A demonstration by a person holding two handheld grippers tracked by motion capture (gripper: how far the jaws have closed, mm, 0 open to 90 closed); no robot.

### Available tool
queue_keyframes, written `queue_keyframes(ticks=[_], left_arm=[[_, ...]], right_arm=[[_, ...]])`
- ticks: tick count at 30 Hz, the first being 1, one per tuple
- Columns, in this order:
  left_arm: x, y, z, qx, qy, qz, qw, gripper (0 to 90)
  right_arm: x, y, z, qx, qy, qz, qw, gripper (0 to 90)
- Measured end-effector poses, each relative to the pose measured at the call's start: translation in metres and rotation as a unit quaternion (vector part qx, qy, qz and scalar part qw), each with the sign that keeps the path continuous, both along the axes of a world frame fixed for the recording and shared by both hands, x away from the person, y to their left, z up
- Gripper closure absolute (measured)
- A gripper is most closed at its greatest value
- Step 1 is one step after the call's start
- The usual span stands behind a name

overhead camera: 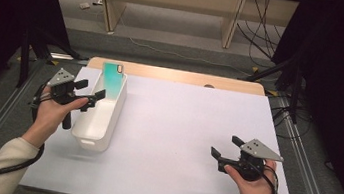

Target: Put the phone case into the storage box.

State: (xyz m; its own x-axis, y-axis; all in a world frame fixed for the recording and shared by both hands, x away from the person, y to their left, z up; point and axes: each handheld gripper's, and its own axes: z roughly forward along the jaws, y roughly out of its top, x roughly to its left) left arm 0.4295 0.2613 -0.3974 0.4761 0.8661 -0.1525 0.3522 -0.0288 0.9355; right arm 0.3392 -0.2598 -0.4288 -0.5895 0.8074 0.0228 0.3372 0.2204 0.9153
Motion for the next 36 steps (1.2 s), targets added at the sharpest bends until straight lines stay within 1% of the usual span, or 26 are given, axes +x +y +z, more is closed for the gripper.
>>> queue_keyframes(ticks=[3, 4, 7, 8, 9, 10, 11, 14, 16, 18, 19, 20, 22, 23, 24, 25, 26, 31, 32, 36], left_arm=[[-0.004, 0.0, 0.0, -0.003, -0.004, -0.003, 1.0, 16.4], [-0.006, 0.0, 0.0, -0.002, -0.004, -0.004, 1.0, 16.4], [-0.01, -0.001, 0.0, -0.003, -0.005, -0.006, 1.0, 16.4], [-0.011, -0.002, -0.001, -0.005, -0.006, -0.007, 0.9999, 16.4], [-0.013, -0.002, 0.0, -0.003, -0.007, -0.01, 0.9999, 16.4], [-0.014, -0.003, 0.0, -0.006, -0.008, -0.01, 0.9999, 16.4], [-0.016, -0.003, 0.0, -0.005, -0.006, -0.012, 0.9999, 16.4], [-0.02, -0.005, -0.001, -0.011, -0.004, -0.019, 0.9998, 16.4], [-0.022, -0.006, 0.0, -0.007, -0.006, -0.021, 0.9997, 16.4], [-0.025, -0.008, 0.0, -0.009, -0.01, -0.025, 0.9996, 16.4], [-0.026, -0.008, 0.001, -0.005, -0.01, -0.027, 0.9996, 16.4], [-0.028, -0.01, 0.001, -0.01, -0.011, -0.027, 0.9995, 16.4], [-0.03, -0.011, 0.002, -0.009, -0.013, -0.032, 0.9994, 16.4], [-0.032, -0.012, 0.002, -0.009, -0.015, -0.033, 0.9993, 16.4], [-0.033, -0.013, 0.002, -0.009, -0.014, -0.034, 0.9993, 16.4], [-0.034, -0.013, 0.002, -0.01, -0.016, -0.036, 0.9992, 16.4], [-0.036, -0.014, 0.002, -0.01, -0.016, -0.037, 0.9991, 16.4], [-0.042, -0.015, 0.001, -0.009, -0.017, -0.043, 0.9989, 16.4], [-0.043, -0.015, 0.001, -0.008, -0.018, -0.045, 0.9988, 16.4], [-0.049, -0.017, 0.0, -0.012, -0.022, -0.047, 0.9985, 16.5]], right_arm=[[0.0, 0.0, 0.0, 0.0, -0.004, -0.001, 1.0, 17.2], [0.0, 0.0, 0.0, 0.0, 0.0, 0.0, 1.0, 17.2], [0.0, 0.001, 0.0, 0.0, 0.001, -0.001, 1.0, 17.2], [0.0, 0.001, 0.0, 0.002, 0.0, -0.001, 1.0, 17.2], [0.0, 0.001, 0.0, 0.0, -0.005, -0.001, 1.0, 17.2], [0.0, 0.001, 0.0, 0.0, -0.005, -0.001, 1.0, 17.2], [0.0, 0.001, 0.0, 0.0, -0.005, -0.001, 1.0, 17.2], [0.0, 0.001, 0.0, 0.0, -0.005, -0.002, 1.0, 17.1], [0.0, 0.001, 0.0, -0.001, -0.005, -0.003, 1.0, 17.2], [0.0, 0.001, 0.0, -0.001, -0.005, -0.003, 1.0, 17.2], [0.0, 0.001, 0.0, -0.001, -0.005, -0.003, 1.0, 17.1], [0.0, 0.001, 0.0, -0.001, -0.005, -0.003, 1.0, 17.2], [0.0, 0.001, 0.0, 0.0, 0.001, -0.001, 1.0, 17.2], [-0.001, 0.0, 0.001, -0.006, 0.002, -0.006, 1.0, 17.2], [0.0, 0.001, 0.001, -0.007, -0.003, -0.005, 1.0, 17.2], [0.0, 0.001, 0.001, -0.007, -0.003, -0.005, 1.0, 17.1], [-0.001, 0.001, 0.001, -0.004, 0.001, -0.007, 1.0, 17.2], [-0.001, 0.0, 0.001, -0.006, -0.004, -0.005, 1.0, 17.1], [0.0, 0.002, 0.0, 0.002, -0.006, -0.002, 1.0, 17.1], [0.0, 0.002, 0.0, 0.001, -0.004, -0.004, 1.0, 17.1]])
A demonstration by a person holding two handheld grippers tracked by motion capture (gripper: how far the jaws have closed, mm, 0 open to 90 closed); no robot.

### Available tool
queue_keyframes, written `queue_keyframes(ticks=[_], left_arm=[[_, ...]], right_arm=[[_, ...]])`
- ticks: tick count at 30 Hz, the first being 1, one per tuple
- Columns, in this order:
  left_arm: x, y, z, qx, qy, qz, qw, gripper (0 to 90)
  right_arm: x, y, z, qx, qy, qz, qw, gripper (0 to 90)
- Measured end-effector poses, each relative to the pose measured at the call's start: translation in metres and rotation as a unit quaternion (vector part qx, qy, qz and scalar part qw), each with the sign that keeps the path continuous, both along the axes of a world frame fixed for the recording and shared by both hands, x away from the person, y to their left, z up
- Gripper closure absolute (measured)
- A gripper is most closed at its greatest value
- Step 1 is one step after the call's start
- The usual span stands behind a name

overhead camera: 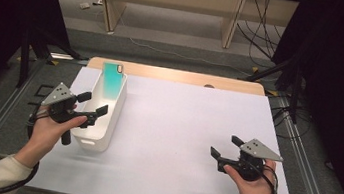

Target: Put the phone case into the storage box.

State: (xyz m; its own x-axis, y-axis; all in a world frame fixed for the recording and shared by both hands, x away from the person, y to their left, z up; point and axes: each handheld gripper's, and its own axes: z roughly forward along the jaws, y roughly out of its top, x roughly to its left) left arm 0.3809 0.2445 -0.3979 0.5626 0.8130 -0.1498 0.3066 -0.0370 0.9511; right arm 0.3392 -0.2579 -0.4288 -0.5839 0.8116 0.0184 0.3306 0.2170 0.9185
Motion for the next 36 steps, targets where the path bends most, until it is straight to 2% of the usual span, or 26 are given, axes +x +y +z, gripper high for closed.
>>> queue_keyframes(ticks=[2, 5, 20, 36], left_arm=[[-0.002, -0.001, -0.002, -0.004, -0.005, -0.003, 1.0, 16.7], [-0.004, -0.004, -0.005, -0.007, -0.005, -0.008, 0.9999, 16.7], [-0.009, -0.015, -0.016, 0.0, 0.0, -0.033, 0.9994, 16.7], [-0.015, -0.007, -0.023, -0.003, -0.001, -0.037, 0.9993, 16.6]], right_arm=[[-0.001, -0.001, 0.001, -0.008, 0.002, -0.001, 1.0, 17.1], [-0.001, -0.001, 0.001, -0.007, 0.003, -0.001, 1.0, 17.1], [-0.001, -0.001, 0.001, -0.007, 0.005, 0.002, 1.0, 17.2], [-0.001, 0.0, 0.001, -0.008, 0.005, 0.003, 1.0, 17.2]])
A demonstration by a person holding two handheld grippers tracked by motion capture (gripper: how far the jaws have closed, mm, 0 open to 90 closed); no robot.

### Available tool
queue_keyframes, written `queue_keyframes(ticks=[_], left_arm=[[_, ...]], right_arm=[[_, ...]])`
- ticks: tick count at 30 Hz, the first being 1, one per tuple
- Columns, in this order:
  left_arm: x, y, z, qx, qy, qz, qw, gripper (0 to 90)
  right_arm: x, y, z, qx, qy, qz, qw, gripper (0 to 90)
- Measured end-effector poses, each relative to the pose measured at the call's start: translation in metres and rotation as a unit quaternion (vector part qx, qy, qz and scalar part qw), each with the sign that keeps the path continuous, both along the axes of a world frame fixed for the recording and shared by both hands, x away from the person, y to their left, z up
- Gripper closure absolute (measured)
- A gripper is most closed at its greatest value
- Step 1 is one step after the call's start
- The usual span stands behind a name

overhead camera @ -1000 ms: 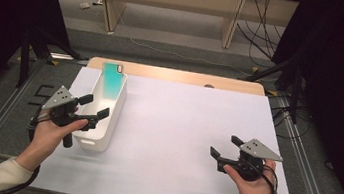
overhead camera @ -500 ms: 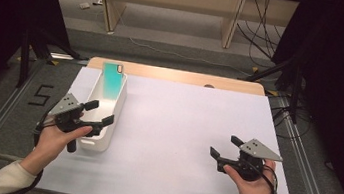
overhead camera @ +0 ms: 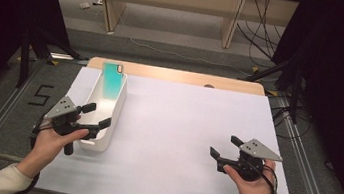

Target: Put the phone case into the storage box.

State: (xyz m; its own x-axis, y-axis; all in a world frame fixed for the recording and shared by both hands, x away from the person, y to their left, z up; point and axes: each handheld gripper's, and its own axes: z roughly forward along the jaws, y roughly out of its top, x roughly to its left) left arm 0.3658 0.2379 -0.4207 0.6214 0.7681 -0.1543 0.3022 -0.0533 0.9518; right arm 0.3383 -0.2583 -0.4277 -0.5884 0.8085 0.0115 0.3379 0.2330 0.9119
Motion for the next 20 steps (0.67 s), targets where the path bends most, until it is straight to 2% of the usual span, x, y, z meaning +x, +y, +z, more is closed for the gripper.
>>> queue_keyframes(ticks=[20], left_arm=[[-0.0025, -0.0011, -0.0007, 0.004, -0.005, 0.001, 1.0, 16.1]], right_arm=[[0.0013, -0.0012, -0.0015, 0.012, -0.007, 0.003, 0.9999, 17.1]])
